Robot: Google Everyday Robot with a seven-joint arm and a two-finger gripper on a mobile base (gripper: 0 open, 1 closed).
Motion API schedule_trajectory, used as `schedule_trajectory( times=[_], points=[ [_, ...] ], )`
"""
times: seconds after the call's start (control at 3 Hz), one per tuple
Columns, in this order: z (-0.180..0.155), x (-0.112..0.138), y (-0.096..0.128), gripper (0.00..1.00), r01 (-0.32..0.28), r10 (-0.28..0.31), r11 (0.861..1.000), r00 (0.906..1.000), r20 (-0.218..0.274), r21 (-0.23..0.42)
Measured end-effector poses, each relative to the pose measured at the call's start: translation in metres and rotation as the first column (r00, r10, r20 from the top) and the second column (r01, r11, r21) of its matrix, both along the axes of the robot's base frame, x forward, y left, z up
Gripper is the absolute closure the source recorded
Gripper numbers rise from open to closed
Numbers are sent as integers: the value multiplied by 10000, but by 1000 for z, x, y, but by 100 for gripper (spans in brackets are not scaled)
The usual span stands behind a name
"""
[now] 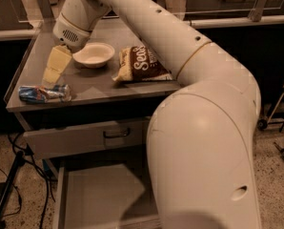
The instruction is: Place redbull can into middle drawer
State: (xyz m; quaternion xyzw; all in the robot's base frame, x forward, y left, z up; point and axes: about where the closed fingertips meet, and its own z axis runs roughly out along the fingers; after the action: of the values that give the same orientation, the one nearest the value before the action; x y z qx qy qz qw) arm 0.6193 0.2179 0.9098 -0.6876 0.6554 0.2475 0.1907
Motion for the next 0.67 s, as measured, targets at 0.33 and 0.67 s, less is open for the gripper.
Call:
schedule_trajectory(
  times=[0.33, 0.67],
  points=[
    [0, 0, 0, 0, 3, -3, 10000, 10000, -2, 1],
    [-5, -1, 4, 0, 142, -142, 9999, 9998, -143, 34]
  ],
)
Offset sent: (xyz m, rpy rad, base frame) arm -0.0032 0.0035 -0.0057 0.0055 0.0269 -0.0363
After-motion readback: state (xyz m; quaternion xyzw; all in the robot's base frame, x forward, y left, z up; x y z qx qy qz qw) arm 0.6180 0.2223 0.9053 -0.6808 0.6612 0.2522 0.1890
